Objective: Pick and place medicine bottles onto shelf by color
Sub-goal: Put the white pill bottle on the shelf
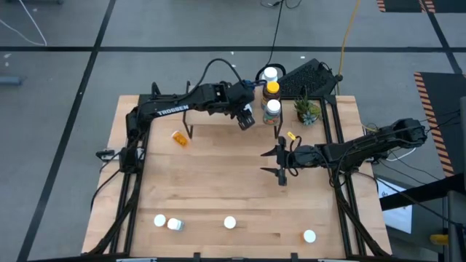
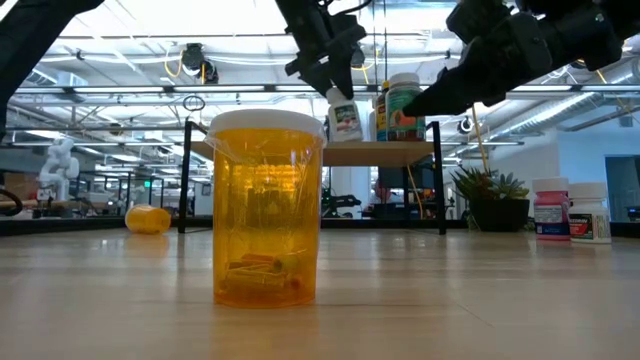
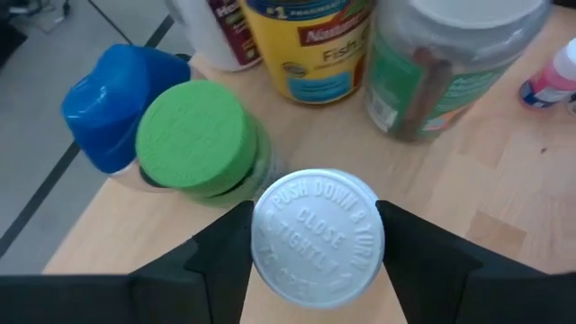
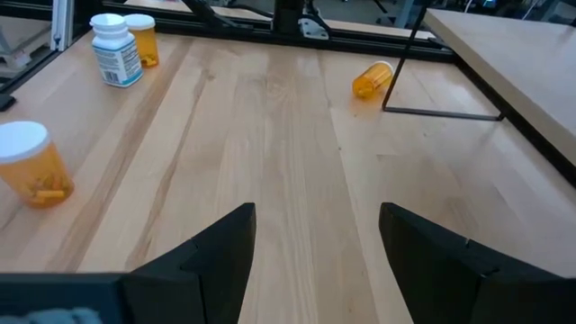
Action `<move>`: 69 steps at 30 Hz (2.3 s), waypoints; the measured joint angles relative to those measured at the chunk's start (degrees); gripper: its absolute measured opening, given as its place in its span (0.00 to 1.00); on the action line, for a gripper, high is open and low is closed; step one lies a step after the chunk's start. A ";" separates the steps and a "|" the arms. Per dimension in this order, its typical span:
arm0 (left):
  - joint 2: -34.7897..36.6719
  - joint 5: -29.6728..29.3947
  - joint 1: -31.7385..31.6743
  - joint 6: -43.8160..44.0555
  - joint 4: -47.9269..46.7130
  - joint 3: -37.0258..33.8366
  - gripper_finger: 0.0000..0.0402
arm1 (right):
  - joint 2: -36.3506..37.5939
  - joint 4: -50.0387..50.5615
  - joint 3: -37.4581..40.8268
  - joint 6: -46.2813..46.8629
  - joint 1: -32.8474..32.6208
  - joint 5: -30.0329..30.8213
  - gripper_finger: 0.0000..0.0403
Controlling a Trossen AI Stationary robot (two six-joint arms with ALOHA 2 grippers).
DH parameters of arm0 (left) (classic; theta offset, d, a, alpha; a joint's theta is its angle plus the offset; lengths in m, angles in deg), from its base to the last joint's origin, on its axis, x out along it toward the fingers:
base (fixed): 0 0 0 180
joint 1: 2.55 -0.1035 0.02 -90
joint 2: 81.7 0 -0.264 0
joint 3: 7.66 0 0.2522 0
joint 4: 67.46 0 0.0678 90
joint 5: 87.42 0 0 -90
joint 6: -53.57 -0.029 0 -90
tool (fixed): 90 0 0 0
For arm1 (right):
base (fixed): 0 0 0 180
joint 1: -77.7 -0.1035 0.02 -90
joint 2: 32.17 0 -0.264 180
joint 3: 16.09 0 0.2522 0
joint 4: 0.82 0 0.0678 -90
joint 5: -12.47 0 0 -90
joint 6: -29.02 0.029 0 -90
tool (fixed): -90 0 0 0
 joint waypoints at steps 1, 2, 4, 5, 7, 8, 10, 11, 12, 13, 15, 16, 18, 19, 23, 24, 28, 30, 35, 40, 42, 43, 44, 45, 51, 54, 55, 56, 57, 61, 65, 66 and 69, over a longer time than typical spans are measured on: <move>0.00 0.08 0.00 -0.08 -0.04 0.00 0.56 | 0.02 0.18 0.00 0.01 0.00 0.00 0.58; 0.00 0.15 0.00 -0.39 -0.08 0.00 0.57 | 0.00 0.31 0.00 -0.01 0.00 0.00 0.58; 0.00 0.15 -0.02 -0.80 -0.14 0.00 0.59 | 0.00 0.39 0.00 0.01 0.00 0.00 0.58; 0.00 0.15 -0.02 -0.82 -0.21 0.00 0.61 | 0.00 0.39 0.00 0.01 0.00 0.00 0.58; 0.00 0.15 -0.02 -1.13 -0.26 0.00 0.64 | 0.00 0.43 0.00 0.01 0.00 0.00 0.58; 0.00 0.14 -0.02 -1.43 -0.26 -0.02 0.65 | 0.00 0.43 0.00 0.01 0.00 0.00 0.58; 0.00 0.15 -0.02 -1.68 -0.23 -0.02 0.69 | 0.00 0.43 0.00 0.01 0.00 0.00 0.58; 0.00 0.15 -0.02 -1.72 -0.23 -0.02 0.71 | 0.00 0.43 0.00 0.01 0.00 0.00 0.58; 0.00 0.15 -0.02 -1.76 -0.23 -0.02 0.73 | 0.00 0.43 0.00 0.01 0.00 0.00 0.58; 0.00 0.13 -0.02 -1.93 -0.23 -0.02 0.75 | 0.02 0.43 0.00 0.01 0.00 -0.02 0.58; 0.00 0.12 -0.02 -2.16 -0.20 -0.02 0.79 | 0.00 0.43 0.00 0.01 0.00 -0.02 0.58; 0.00 0.08 -0.02 -2.16 -0.15 -0.02 0.80 | 0.00 0.43 0.00 0.02 0.00 -0.02 0.58; 0.00 -0.05 -0.02 -2.13 -0.06 -0.02 0.83 | 0.02 0.43 0.00 0.02 0.00 -0.02 0.58; 0.00 -0.12 0.00 -1.89 -0.08 -0.02 0.84 | 0.00 0.43 0.00 0.03 0.00 -0.02 0.58; 0.53 -2.37 0.80 -1.64 -1.06 -0.07 0.86 | 0.00 0.43 0.00 0.03 0.00 -0.02 0.58; 0.80 -3.77 1.21 -1.51 -1.53 -0.09 0.86 | 0.00 0.43 0.00 0.03 0.00 -0.02 0.58; 3.28 -9.33 2.71 0.07 -3.28 -0.09 0.86 | 0.00 0.56 0.00 0.08 -0.02 -0.02 0.58; 4.45 -10.51 3.33 0.95 -3.79 -0.06 0.86 | 0.00 0.56 0.00 0.40 -0.02 -0.02 0.58; 5.82 -10.54 4.08 4.04 -7.42 0.00 0.86 | 0.00 0.56 0.00 0.82 -0.02 -0.04 0.58; 4.74 -10.57 4.51 5.97 -7.20 -1.68 0.86 | 0.00 0.58 0.00 0.93 -0.02 -0.20 0.58; 4.52 -10.49 4.72 6.68 -5.82 -3.58 0.86 | 0.01 0.63 0.00 1.52 -0.02 -0.22 0.58; 4.50 -10.49 4.87 6.94 -3.93 -4.80 0.86 | 0.02 0.80 0.00 1.74 -0.02 -0.22 0.58; 4.55 -10.51 4.95 7.39 -2.36 -5.92 0.86 | 0.02 1.06 0.00 1.83 -0.02 -0.22 0.58; 4.61 -10.51 5.01 7.74 -1.38 -7.00 0.86 | 0.00 1.24 0.00 1.87 -0.02 -0.22 0.58; 4.70 -10.52 4.68 8.79 4.51 -12.47 0.86 | 0.01 1.55 0.00 1.82 -0.02 -0.24 0.58; 4.59 -10.51 4.35 10.32 6.05 -14.54 0.86 | 0.00 1.55 0.00 1.81 -0.02 -0.24 0.58; 4.59 -10.51 4.25 10.94 6.16 -14.74 0.86 | 0.00 1.55 0.00 1.80 -0.02 -0.24 0.58; 4.61 -10.51 4.14 11.56 6.33 -14.88 0.86 | 0.02 1.52 0.00 1.80 -0.02 -0.24 0.58; 4.69 -10.55 4.10 11.83 6.64 -15.06 0.86 | 0.01 1.52 0.00 1.79 -0.02 -0.24 0.58; 4.66 -10.56 4.14 12.14 8.68 -15.54 0.86 | 0.00 1.48 0.00 1.76 -0.02 -0.24 0.58; 4.70 -10.74 4.24 13.82 10.97 -15.50 0.86 | 0.00 1.48 0.00 1.77 -0.02 -0.24 0.58; 4.70 -10.80 4.20 14.19 11.14 -15.51 0.86 | 0.00 1.48 0.00 1.82 -0.02 -0.24 0.58; 4.68 -11.12 4.15 15.21 12.27 -15.52 0.86 | 0.02 1.48 0.00 1.85 -0.02 -0.24 0.58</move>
